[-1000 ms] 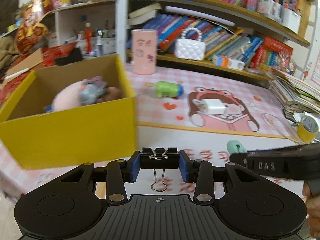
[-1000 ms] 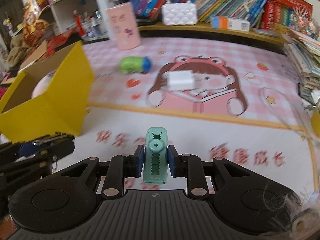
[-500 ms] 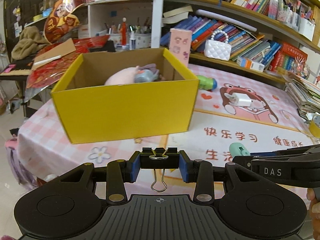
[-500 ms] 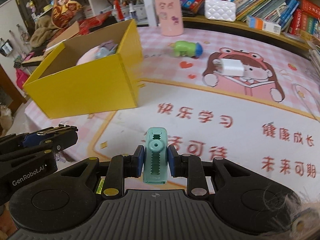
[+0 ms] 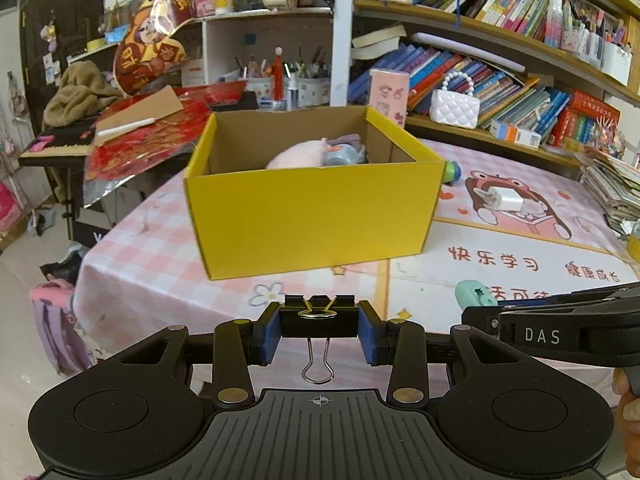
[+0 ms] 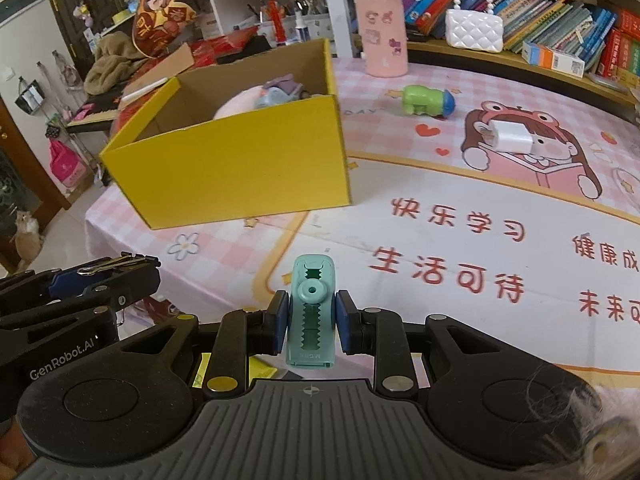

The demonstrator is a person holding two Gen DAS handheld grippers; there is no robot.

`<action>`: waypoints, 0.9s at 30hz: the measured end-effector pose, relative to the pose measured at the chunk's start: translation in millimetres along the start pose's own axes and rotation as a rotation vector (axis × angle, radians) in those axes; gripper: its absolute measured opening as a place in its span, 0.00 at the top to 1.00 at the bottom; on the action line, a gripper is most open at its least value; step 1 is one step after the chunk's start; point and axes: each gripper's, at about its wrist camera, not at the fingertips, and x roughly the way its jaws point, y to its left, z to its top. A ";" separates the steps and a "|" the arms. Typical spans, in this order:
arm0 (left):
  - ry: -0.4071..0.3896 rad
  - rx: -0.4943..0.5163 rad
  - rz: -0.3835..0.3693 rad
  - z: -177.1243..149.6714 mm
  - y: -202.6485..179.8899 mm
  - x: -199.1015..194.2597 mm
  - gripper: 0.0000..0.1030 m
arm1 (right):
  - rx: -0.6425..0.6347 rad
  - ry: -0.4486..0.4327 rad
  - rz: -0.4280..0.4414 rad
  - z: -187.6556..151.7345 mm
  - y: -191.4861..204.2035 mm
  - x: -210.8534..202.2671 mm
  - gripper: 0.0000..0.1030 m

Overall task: Organize objects
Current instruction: 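Carry the black binder clip and mint-green clip over the yellow box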

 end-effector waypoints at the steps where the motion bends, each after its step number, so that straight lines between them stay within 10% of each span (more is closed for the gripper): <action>1: -0.004 0.000 0.002 -0.2 4.6 -1.4 0.63 | -0.002 -0.004 0.001 0.0 3.4 -0.2 0.78; 16: -0.101 -0.005 -0.011 23.2 20.0 -7.9 0.63 | -0.036 -0.047 -0.019 13.6 25.6 -1.8 0.78; 27: -0.182 -0.016 0.030 71.7 23.0 20.8 0.63 | -0.070 -0.173 -0.022 82.6 12.6 10.4 0.78</action>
